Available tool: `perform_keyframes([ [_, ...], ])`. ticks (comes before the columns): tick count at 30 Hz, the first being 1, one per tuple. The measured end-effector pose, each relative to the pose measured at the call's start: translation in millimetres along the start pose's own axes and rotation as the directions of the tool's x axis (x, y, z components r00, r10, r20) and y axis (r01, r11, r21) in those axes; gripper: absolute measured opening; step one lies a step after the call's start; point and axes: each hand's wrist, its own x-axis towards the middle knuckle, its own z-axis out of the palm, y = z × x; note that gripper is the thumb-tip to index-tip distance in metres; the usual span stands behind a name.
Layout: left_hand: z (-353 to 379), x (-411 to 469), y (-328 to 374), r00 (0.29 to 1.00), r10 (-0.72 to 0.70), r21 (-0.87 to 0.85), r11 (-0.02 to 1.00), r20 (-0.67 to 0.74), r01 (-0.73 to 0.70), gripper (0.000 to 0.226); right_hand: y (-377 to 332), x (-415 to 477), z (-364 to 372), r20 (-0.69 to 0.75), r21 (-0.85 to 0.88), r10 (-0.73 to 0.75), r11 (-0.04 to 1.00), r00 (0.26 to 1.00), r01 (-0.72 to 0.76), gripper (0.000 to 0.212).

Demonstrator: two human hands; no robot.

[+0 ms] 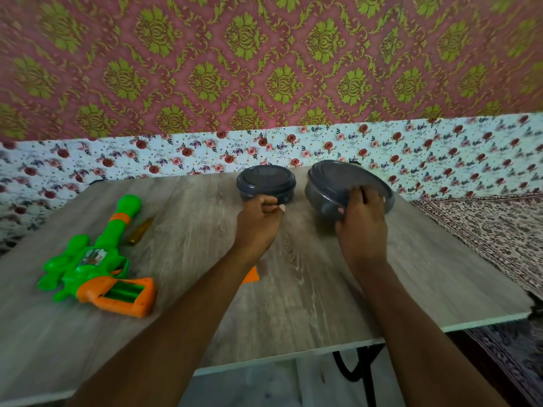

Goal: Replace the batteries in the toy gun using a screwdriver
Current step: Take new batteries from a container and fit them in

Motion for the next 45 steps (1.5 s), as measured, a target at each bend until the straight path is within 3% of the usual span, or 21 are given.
perform_keyframes([
  [2, -2, -13, 11, 0.989, -0.109, -0.225, 0.966, 0.097, 0.129, 0.023, -10, -13, -7, -0.044, 0.092, -0.039, 0.995, 0.998, 0.043, 0.069],
  [4, -9, -25, 21, 0.958, -0.18, -0.435, 0.861, 0.223, 0.263, 0.034, -21, -27, -15, -0.132, 0.23, -0.085, 0.967, 0.988, 0.114, 0.061],
  [6, -20, -37, 28, 0.931, -0.155, -0.6, 0.727, 0.329, 0.333, 0.042, -35, -43, -20, -0.226, 0.343, -0.123, 0.918, 0.966, 0.197, 0.051],
  [9, -47, -50, 28, 0.925, -0.077, -0.736, 0.582, 0.372, 0.345, 0.051, -54, -65, -27, -0.286, 0.476, -0.156, 0.833, 0.945, 0.282, 0.04],
  [15, -93, -51, 7, 0.894, 0.108, -0.787, 0.528, 0.435, 0.319, 0.101, -74, -78, -27, -0.283, 0.607, -0.244, 0.703, 0.928, 0.37, 0.036],
  [19, -106, -53, -3, 0.859, 0.202, -0.821, 0.457, 0.47, 0.342, 0.111, -87, -76, -24, -0.225, 0.68, -0.273, 0.644, 0.935, 0.351, 0.039],
  [23, -105, -51, -10, 0.802, 0.318, -0.821, 0.465, 0.505, 0.332, 0.101, -98, -71, -16, -0.253, 0.66, -0.298, 0.642, 0.92, 0.39, 0.037],
  [27, -106, -47, -17, 0.861, 0.261, -0.821, 0.507, 0.437, 0.263, 0.089, -101, -61, -20, -0.223, 0.677, -0.372, 0.606, 0.901, 0.418, 0.035],
  [31, -110, -45, -17, 0.873, 0.18, -0.815, 0.481, 0.453, 0.324, 0.101, -102, -49, -26, -0.194, 0.7, -0.454, 0.556, 0.869, 0.447, 0.034],
  [37, -112, -43, -19, 0.844, 0.248, -0.832, 0.439, 0.475, 0.339, 0.09, -101, -32, -27, -0.246, 0.616, -0.559, 0.541, 0.792, 0.573, 0.028],
  [45, -113, -50, -14, 0.904, 0.243, -0.885, 0.403, 0.351, 0.235, 0.075, -103, -24, -34, -0.228, 0.537, -0.656, 0.531, 0.719, 0.655, 0.03],
])
